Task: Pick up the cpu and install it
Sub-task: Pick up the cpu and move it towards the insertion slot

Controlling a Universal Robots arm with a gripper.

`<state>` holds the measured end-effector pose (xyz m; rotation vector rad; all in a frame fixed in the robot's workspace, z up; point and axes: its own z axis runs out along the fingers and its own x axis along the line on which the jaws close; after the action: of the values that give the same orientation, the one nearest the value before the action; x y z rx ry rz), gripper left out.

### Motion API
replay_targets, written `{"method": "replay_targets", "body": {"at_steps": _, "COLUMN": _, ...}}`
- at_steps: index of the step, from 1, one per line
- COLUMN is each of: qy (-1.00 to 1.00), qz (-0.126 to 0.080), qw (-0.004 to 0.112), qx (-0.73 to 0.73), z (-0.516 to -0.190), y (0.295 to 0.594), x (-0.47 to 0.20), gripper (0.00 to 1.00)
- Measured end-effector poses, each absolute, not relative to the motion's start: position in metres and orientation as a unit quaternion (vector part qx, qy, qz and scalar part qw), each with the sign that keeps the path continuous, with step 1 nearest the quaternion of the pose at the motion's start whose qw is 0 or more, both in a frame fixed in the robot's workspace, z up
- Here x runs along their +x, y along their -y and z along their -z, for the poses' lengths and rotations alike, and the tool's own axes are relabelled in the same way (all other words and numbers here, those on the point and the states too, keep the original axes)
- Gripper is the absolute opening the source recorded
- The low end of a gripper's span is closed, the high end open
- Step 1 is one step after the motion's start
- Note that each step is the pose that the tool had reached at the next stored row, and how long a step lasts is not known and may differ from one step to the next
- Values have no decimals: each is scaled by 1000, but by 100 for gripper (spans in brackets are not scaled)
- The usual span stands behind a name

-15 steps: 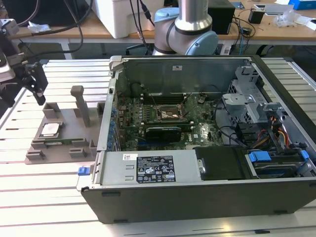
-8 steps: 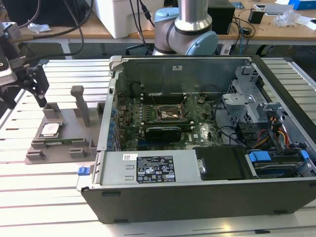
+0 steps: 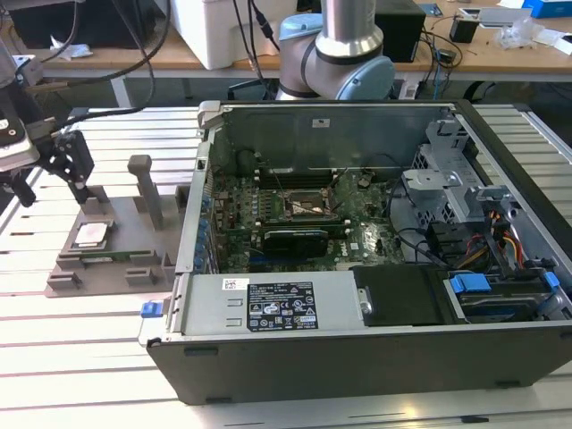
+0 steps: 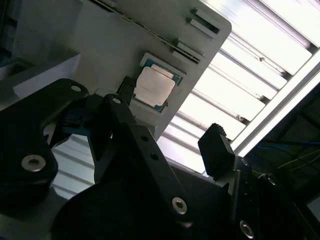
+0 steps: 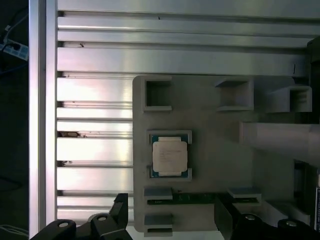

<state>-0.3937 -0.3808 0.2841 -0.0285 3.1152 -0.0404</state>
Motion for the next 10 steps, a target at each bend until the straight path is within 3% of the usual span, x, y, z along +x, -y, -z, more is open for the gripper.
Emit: {"method": "replay_targets", "body": {"at_steps": 10, "qy": -1000, "qz": 13, "qw": 13, "qx": -23, "z": -253, "y": 374, "x": -392, "gripper": 78}}
